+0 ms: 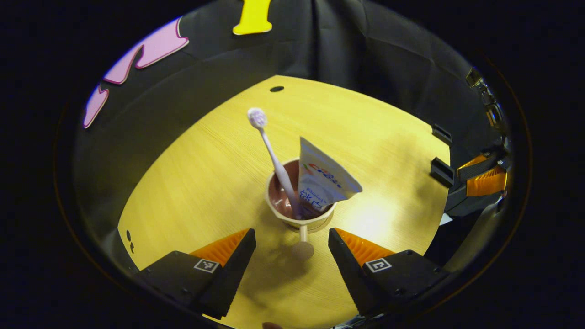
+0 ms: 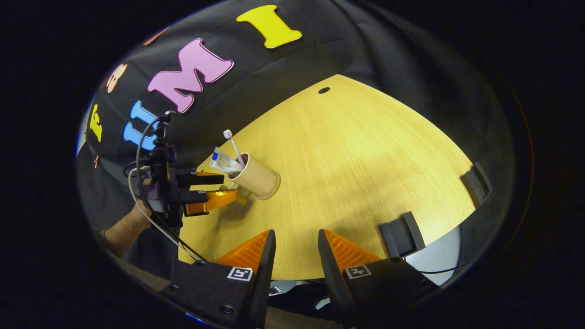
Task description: Put the toothbrush and toothpaste on the desktop into the cup, then pick up the cup and place it on the coaster on the desktop.
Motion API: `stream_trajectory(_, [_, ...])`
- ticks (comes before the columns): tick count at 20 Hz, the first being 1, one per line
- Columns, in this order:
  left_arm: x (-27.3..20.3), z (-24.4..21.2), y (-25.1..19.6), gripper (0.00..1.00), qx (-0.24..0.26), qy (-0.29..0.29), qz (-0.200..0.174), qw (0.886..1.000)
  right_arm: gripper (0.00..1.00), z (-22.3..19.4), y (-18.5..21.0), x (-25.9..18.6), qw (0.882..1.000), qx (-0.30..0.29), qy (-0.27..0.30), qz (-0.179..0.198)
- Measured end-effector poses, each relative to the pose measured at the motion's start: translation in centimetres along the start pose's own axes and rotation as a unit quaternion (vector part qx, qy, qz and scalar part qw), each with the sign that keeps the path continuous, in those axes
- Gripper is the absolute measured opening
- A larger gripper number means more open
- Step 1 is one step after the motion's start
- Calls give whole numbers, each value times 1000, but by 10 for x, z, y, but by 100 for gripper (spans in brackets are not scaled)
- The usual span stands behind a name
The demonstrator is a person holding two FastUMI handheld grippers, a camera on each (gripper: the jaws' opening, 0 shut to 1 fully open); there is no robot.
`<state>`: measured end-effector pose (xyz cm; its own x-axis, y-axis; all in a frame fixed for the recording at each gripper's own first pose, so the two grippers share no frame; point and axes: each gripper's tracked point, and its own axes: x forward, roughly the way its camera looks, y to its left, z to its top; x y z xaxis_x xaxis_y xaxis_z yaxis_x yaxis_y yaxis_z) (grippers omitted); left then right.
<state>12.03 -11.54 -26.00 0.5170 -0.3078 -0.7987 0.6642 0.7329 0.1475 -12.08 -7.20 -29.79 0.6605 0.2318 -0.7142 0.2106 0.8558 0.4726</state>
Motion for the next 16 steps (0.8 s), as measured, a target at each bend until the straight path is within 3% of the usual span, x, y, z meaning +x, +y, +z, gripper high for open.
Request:
stream_trajectory(7, [-68,22,9,100,-60,-100,25,993,57,33,39,16,998,-61,-23,24])
stream_trajectory(10, [-91,20,12,100,-95,-126,32,987,72,46,63,22,995,-82,-35,39])
stream_trajectory(11, [-101,19,15,100,-107,-134,37,985,63,50,73,23,994,-88,-39,46])
stream_trajectory(12, [-109,18,20,99,-117,-143,42,982,75,53,81,25,993,-96,-42,51])
stream_trajectory(16, [-138,12,34,99,-148,-179,57,971,86,68,118,24,987,-130,-67,69])
